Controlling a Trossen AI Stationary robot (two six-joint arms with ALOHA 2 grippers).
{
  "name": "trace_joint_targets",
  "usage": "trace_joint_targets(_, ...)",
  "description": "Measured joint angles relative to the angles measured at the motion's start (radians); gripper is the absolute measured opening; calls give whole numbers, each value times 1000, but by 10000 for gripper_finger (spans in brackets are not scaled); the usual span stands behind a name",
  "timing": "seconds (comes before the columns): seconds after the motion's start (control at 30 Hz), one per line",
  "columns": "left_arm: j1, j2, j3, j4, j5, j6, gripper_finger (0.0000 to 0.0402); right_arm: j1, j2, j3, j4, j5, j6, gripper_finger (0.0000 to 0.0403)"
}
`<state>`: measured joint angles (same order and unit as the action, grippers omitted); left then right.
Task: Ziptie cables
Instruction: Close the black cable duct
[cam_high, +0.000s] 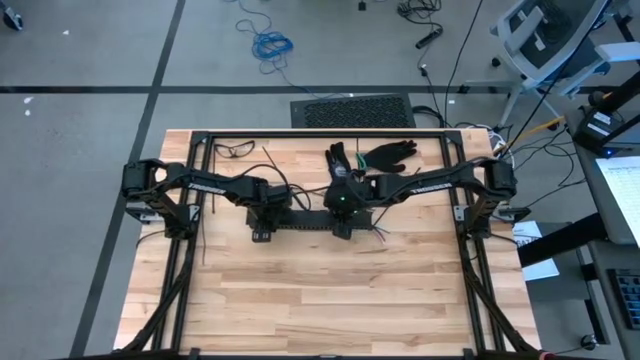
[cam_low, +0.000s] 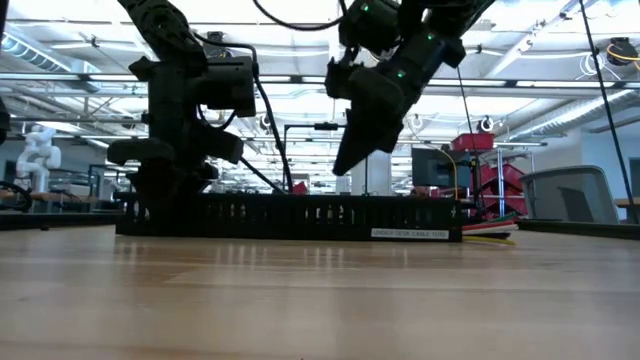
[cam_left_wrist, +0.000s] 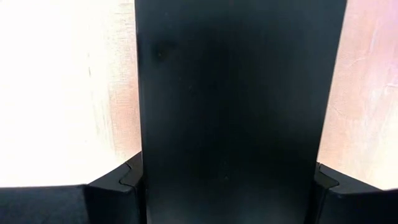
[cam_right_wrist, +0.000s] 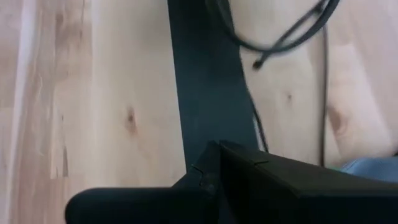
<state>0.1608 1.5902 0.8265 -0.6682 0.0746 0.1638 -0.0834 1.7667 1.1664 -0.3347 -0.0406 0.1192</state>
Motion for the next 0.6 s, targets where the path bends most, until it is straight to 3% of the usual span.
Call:
trace_joint_targets(0.2, 0, 0, 0, 2, 0, 0, 235, 0, 25, 1, 14, -11, 0, 0)
trace_joint_targets(0.6, 0, 0, 1, 17, 4, 2, 235, 25, 51, 7, -167, -13, -10, 0)
